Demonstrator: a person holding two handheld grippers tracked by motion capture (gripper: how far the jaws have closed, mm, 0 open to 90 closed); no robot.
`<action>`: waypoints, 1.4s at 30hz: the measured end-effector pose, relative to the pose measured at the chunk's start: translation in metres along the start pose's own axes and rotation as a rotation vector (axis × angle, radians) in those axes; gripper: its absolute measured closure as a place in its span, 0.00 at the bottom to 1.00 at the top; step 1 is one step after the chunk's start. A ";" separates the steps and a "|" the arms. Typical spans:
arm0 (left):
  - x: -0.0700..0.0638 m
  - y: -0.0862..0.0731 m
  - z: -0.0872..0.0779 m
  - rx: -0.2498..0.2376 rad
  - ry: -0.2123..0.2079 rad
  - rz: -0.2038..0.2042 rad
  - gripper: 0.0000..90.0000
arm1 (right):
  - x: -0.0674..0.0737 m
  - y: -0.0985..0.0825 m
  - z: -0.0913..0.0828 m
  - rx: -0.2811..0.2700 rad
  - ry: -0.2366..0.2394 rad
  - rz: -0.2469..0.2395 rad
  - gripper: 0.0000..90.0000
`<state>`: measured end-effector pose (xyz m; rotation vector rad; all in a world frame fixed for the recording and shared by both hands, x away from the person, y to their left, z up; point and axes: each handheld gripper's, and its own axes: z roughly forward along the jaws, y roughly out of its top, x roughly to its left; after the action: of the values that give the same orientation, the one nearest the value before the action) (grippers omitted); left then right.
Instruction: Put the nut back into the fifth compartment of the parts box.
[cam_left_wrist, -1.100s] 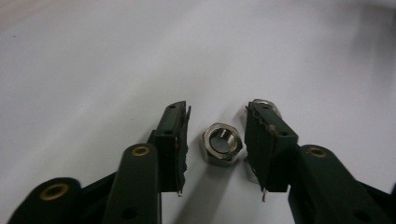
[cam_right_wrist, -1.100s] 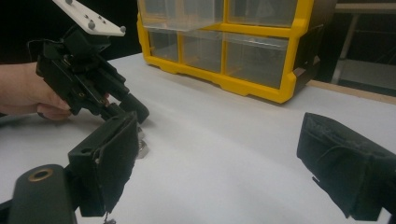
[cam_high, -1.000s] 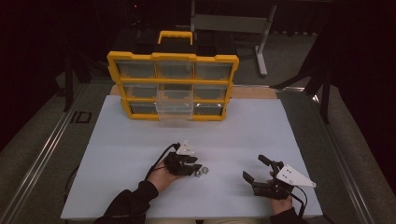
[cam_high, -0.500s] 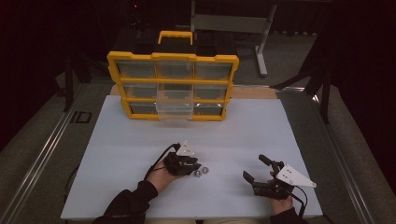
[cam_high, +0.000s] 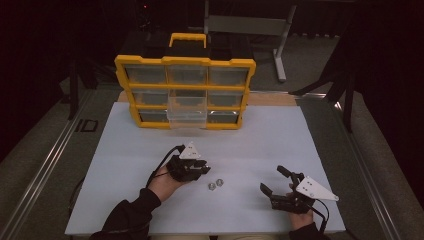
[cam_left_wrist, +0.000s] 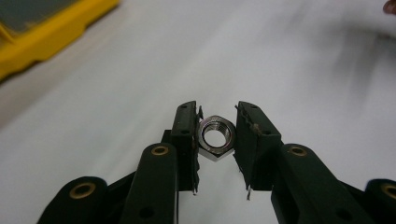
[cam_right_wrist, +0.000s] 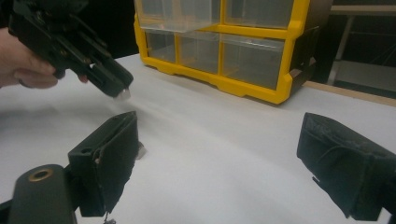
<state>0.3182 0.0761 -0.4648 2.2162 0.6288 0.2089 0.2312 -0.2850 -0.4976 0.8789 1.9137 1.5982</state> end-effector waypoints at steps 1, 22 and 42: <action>0.000 0.002 -0.003 -0.005 0.002 0.004 0.78 | 0.000 0.000 0.000 0.000 0.000 0.001 0.14; 0.023 0.066 -0.088 -0.136 0.110 0.044 0.78 | 0.000 0.000 -0.001 -0.017 0.001 0.009 0.12; 0.070 0.099 -0.117 -0.222 0.292 -0.093 0.78 | 0.000 -0.001 0.001 -0.005 0.013 0.008 0.12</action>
<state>0.3750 0.1344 -0.3176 1.9535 0.8237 0.5352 0.2317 -0.2846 -0.4986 0.8773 1.9165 1.6170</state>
